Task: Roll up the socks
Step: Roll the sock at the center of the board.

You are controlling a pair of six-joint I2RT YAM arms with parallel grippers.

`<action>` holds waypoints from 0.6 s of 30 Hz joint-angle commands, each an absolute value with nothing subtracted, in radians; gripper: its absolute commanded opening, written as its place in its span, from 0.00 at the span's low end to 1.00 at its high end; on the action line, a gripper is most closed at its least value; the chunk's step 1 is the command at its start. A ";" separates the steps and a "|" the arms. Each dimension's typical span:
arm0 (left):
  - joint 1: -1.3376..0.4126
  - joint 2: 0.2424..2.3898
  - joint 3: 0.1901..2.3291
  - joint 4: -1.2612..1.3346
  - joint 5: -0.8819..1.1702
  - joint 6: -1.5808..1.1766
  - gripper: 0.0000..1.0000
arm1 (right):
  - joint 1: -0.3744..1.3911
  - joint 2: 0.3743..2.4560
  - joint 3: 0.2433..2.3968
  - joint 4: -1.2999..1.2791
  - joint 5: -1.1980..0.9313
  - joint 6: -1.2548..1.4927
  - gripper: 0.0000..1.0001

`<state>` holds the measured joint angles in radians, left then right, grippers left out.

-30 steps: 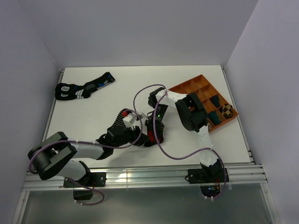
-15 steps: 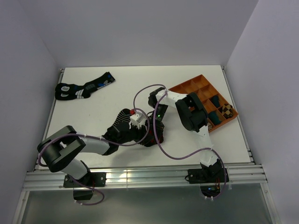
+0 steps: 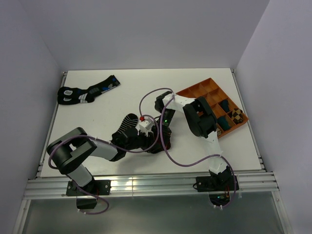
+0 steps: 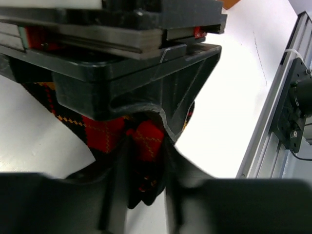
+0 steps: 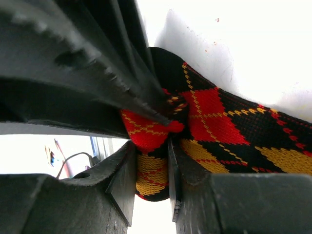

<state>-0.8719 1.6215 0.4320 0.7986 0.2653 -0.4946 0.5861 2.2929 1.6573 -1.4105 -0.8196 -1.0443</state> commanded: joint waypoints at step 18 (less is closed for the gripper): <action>-0.957 1.617 0.569 0.466 0.126 -0.584 0.00 | 0.574 2.132 1.545 -1.145 -0.749 -0.878 0.55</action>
<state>-0.9379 1.6146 0.5438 0.5976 0.1795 -0.5625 0.5789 2.2017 1.5581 -1.2953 -0.7738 -0.9115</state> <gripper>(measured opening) 0.050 0.540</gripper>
